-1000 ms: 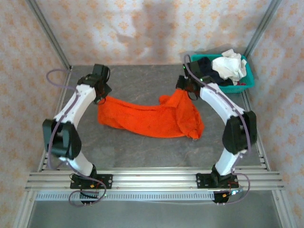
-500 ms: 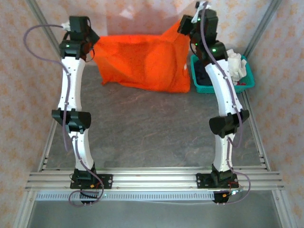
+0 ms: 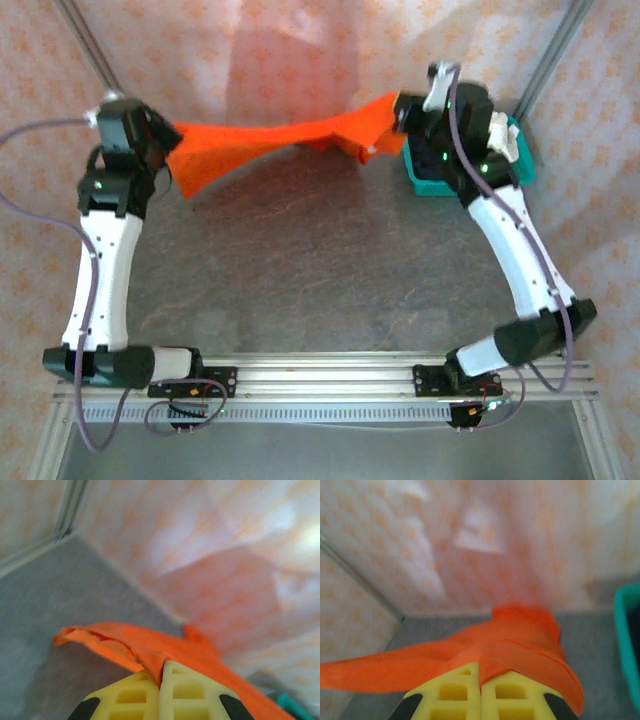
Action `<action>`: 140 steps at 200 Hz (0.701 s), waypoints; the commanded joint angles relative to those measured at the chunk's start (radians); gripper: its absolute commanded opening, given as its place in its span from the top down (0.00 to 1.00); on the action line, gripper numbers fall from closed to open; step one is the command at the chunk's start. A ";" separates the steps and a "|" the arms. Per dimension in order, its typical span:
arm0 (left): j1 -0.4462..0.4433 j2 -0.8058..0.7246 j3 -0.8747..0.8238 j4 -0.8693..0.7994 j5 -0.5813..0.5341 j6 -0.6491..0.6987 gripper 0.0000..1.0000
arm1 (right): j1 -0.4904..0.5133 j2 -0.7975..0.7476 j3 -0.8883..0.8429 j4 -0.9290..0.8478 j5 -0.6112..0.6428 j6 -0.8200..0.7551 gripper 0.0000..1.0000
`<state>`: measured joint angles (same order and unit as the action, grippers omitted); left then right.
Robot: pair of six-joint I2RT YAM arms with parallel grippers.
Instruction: Fold and stack the t-shirts
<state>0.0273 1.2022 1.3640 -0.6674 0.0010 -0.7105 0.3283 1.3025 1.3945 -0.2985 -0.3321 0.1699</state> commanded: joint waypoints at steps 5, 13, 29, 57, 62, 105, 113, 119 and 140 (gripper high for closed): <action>0.005 -0.126 -0.268 -0.045 0.008 -0.035 1.00 | 0.020 -0.173 -0.305 0.025 -0.121 0.164 1.00; 0.005 -0.166 -0.356 -0.053 0.010 -0.054 1.00 | 0.027 -0.210 -0.396 0.007 -0.136 0.210 1.00; 0.005 -0.225 -0.524 -0.043 0.022 -0.098 1.00 | 0.046 -0.261 -0.548 -0.023 -0.128 0.286 1.00; 0.005 -0.237 -0.699 0.003 0.012 -0.140 1.00 | 0.069 -0.299 -0.741 -0.045 -0.089 0.379 1.00; 0.005 -0.231 -0.716 0.009 0.003 -0.143 1.00 | 0.071 -0.299 -0.763 -0.045 -0.083 0.388 1.00; 0.005 -0.190 -0.797 0.050 -0.034 -0.169 1.00 | 0.072 -0.281 -0.851 -0.076 -0.045 0.419 1.00; 0.005 -0.184 -0.809 0.055 -0.040 -0.176 1.00 | 0.072 -0.270 -0.857 -0.077 -0.044 0.420 1.00; 0.005 -0.180 -0.815 0.057 -0.043 -0.177 1.00 | 0.072 -0.262 -0.860 -0.077 -0.046 0.423 1.00; 0.005 -0.171 -0.831 0.058 -0.056 -0.185 1.00 | 0.072 -0.242 -0.870 -0.083 -0.054 0.438 1.00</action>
<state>0.0273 1.0225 0.5537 -0.6338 -0.0002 -0.8658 0.3931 1.0412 0.5423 -0.3702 -0.4084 0.5709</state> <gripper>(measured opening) 0.037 0.045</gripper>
